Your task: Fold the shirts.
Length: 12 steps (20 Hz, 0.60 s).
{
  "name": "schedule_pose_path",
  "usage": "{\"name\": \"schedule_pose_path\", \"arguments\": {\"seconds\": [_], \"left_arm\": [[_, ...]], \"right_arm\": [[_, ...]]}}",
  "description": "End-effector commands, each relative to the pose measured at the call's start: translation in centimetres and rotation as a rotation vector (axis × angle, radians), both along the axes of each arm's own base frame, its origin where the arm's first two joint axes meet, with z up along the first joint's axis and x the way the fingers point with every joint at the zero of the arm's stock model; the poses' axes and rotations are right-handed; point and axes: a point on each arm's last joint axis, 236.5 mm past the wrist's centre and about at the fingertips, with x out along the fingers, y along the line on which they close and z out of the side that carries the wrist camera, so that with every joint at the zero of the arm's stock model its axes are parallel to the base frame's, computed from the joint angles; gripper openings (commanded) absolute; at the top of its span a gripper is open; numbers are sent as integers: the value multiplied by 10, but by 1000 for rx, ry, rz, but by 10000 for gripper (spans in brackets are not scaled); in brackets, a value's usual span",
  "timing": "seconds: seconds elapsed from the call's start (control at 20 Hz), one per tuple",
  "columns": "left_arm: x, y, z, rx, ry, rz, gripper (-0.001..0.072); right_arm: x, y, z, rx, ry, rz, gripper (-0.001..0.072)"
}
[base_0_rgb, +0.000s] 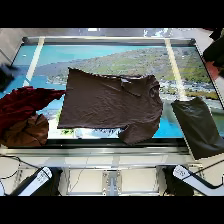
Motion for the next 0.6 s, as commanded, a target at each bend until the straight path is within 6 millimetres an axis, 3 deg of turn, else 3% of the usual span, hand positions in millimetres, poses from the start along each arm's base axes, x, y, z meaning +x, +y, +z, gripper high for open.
{"name": "schedule_pose_path", "arguments": {"seconds": [0.0, 0.1, 0.2, 0.35, 0.55], "left_arm": [[-74, -35, -98, -295, 110, 146, 691], [-98, -64, -140, -443, 173, 187, 691], [-121, -85, -177, -556, 270, 243, 691], [-133, -92, -200, -599, 321, 291, 691], [-135, -79, -214, -620, 328, 400, 691]], "right_arm": [[-56, 37, -106, 191, 87, -85, 390], [-75, 59, -160, 322, 159, -168, 391], [-85, 80, -190, 440, 229, -196, 426], [-80, 83, -192, 476, 216, -201, 426], [-70, 82, -184, 494, 169, -210, 426]]}}
